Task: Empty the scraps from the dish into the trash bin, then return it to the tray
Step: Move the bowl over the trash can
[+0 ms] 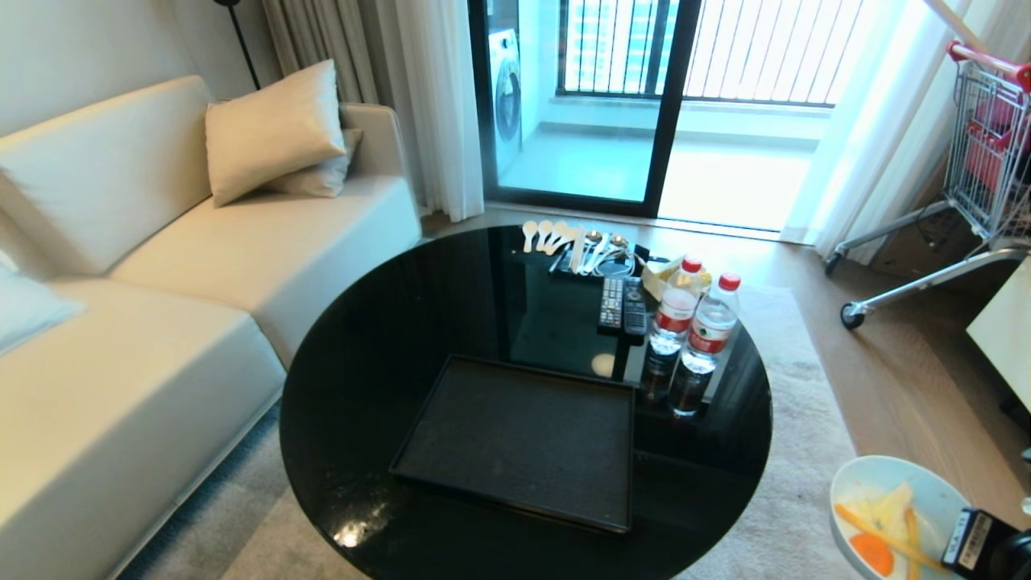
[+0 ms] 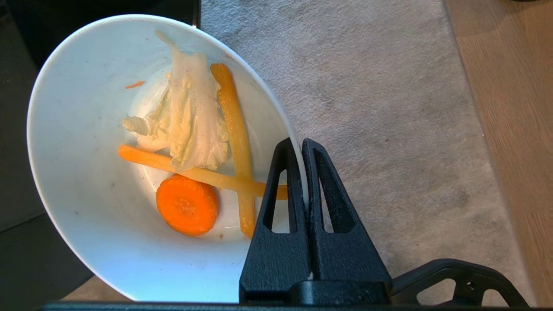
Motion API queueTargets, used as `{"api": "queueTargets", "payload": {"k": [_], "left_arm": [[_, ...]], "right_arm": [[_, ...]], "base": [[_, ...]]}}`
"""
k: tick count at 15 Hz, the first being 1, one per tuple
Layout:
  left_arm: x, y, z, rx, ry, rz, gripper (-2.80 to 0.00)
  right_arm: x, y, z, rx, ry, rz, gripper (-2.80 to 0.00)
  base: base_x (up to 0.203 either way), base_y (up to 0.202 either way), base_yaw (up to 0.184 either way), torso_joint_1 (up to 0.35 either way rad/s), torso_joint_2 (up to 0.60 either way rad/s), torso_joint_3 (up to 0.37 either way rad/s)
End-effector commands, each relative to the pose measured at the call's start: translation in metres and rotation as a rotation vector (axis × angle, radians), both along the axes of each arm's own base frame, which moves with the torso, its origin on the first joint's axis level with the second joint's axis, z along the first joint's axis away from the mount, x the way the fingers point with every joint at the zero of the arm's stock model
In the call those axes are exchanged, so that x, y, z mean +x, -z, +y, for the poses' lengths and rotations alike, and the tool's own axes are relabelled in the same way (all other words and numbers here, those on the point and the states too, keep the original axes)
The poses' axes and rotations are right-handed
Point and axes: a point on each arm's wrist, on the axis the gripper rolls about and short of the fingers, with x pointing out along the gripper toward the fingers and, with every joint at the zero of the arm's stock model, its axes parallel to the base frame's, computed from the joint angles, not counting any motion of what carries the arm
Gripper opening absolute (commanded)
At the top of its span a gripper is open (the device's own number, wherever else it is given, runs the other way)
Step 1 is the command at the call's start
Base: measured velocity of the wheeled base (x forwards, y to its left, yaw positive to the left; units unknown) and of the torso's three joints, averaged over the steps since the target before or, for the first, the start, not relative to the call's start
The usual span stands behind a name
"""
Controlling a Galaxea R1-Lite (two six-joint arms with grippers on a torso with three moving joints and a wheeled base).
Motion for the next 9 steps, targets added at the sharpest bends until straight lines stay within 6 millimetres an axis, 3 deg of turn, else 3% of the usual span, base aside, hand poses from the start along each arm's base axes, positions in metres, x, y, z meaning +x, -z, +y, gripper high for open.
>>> {"api": "queueTargets", "payload": {"k": [1,9], "left_arm": [[0.0000,0.0000,0.0000,-0.001,0.000,-0.001,-2.80],[0.0000,0.0000,0.0000,-0.001,0.000,-0.001,-2.80]], "right_arm": [[-0.0008,0.0022,-0.0002,-0.001,0.004,0.010,-2.80],[-0.0025,0.0030,-0.0004,0.007,-0.001,0.012,-2.80]], "base": [[0.000,0.000,0.000,0.000,0.00,0.000],[0.000,0.000,0.000,0.000,0.00,0.000]]}}
